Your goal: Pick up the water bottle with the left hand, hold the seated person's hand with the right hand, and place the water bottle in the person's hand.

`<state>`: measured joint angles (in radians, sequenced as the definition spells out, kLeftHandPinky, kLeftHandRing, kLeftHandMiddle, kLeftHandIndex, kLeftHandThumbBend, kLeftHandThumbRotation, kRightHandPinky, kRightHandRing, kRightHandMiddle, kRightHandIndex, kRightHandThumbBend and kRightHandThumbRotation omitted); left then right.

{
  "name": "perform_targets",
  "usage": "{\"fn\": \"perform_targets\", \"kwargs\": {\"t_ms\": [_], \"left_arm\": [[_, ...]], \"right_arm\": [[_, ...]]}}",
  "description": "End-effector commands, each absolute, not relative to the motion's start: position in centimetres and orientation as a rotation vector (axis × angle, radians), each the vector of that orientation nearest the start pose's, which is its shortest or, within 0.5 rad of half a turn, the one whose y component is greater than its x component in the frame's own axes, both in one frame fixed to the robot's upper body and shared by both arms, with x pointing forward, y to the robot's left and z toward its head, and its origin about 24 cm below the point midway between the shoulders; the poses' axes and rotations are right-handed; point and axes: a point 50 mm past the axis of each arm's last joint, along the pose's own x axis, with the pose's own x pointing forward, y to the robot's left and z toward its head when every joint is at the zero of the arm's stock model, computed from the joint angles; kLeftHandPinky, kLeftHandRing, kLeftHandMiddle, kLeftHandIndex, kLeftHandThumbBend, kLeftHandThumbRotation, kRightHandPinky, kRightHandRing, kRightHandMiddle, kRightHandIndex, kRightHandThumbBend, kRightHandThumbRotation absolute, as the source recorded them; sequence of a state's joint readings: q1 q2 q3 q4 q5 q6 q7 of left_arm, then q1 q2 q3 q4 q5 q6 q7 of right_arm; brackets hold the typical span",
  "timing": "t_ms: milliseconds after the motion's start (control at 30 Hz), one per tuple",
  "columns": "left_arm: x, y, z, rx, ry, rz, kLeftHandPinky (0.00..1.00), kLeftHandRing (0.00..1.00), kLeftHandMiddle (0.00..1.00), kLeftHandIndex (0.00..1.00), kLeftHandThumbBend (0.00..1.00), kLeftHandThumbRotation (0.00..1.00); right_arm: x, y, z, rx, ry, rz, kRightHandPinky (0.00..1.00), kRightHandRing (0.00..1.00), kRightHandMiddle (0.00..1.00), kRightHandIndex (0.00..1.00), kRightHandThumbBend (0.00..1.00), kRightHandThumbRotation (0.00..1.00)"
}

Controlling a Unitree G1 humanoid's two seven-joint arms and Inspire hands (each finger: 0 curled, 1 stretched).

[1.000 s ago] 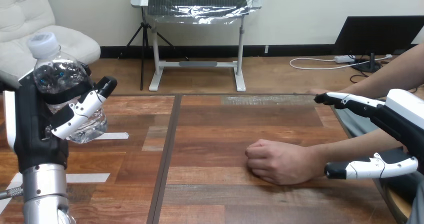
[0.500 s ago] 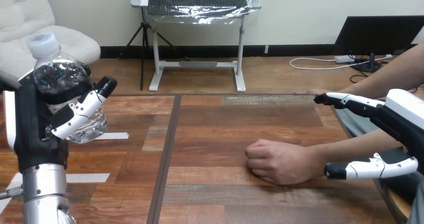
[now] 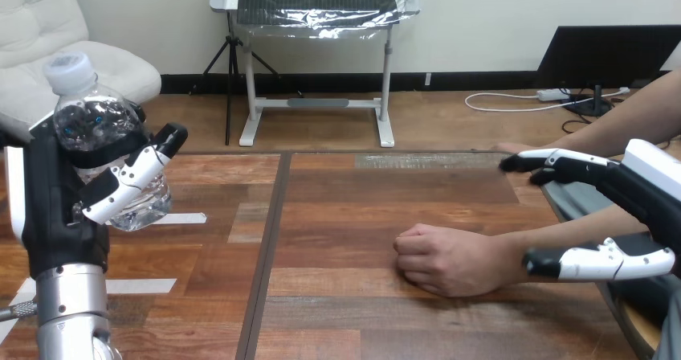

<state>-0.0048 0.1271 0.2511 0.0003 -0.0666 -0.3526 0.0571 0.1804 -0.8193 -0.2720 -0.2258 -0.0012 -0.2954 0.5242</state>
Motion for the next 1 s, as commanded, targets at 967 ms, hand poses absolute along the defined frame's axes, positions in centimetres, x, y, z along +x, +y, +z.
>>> {"fn": "perform_targets", "kwargs": {"t_ms": [967], "left_arm": [[24.45,22.89,10.75,0.09,-0.49,0.268,0.23,0.29,0.34,0.4,0.6,0.0]], "right_arm": [[21.79,-26.29,16.4,-0.874,-0.271,0.481,0.03,0.07,0.13,0.42,1.0,1.0]]}}
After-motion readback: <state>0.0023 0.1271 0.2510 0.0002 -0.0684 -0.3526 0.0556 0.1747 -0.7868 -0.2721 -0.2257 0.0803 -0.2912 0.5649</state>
